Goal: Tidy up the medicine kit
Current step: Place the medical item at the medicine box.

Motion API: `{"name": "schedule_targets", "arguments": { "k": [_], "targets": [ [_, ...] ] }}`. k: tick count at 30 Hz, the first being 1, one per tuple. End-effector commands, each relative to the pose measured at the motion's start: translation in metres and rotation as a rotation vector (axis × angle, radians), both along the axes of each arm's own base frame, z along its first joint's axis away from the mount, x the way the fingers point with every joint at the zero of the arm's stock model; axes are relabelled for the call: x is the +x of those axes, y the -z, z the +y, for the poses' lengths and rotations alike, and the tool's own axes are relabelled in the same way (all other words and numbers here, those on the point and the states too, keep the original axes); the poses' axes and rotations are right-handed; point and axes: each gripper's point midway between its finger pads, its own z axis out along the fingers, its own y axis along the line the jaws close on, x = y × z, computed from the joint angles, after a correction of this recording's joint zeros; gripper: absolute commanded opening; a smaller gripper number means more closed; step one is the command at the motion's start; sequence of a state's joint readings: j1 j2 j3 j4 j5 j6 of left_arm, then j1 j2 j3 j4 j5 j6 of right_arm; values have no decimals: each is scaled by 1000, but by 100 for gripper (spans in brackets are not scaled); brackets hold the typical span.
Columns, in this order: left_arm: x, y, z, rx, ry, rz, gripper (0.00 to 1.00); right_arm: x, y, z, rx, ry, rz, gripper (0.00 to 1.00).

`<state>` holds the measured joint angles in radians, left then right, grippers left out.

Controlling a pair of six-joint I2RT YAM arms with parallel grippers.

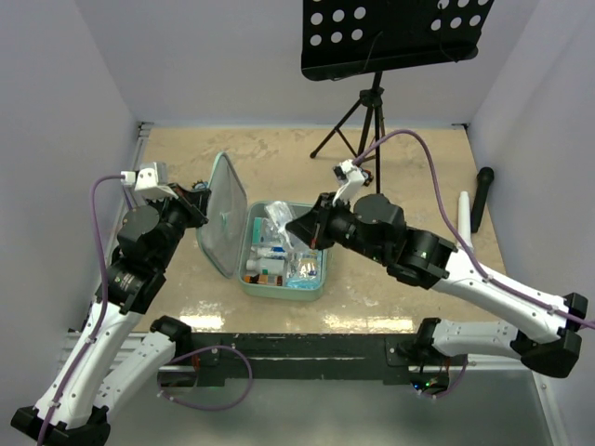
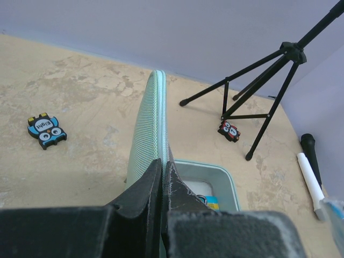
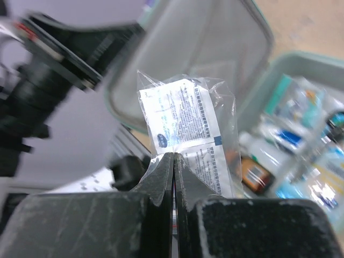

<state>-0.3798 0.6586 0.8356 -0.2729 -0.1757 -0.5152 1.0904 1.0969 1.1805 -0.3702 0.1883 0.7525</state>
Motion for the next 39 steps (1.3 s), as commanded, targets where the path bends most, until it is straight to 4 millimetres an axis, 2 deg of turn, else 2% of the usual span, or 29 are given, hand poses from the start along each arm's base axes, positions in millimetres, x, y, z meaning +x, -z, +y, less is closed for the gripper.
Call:
{"name": "schedule_targets", "arguments": {
  "k": [1, 3, 6, 11, 16, 22, 28, 39],
  "targets": [
    [-2, 9, -1, -2, 6, 41, 0, 3, -78, 38, 338, -133, -121, 0],
    [-2, 9, -2, -5, 11, 42, 0, 4, -91, 53, 408, -183, -133, 0],
    [-4, 8, -2, -12, 14, 39, 0, 8, -107, 64, 527, -227, -134, 0],
    [-5, 2, 1, -20, 4, 18, 0, 8, -128, 56, 839, -285, -112, 0],
    [-6, -4, 0, -46, 2, 6, 0, 15, -135, 62, 972, -306, -110, 0],
    [-5, -8, -4, -79, 14, -2, 0, 31, -123, 72, 1054, -275, -86, 0],
    [-7, -18, -1, -96, 2, -22, 0, 46, -99, 99, 1012, -277, -29, 0],
    [-8, -15, -1, -99, 0, -18, 0, 61, -77, 111, 1037, -242, 32, 0]
  ]
}}
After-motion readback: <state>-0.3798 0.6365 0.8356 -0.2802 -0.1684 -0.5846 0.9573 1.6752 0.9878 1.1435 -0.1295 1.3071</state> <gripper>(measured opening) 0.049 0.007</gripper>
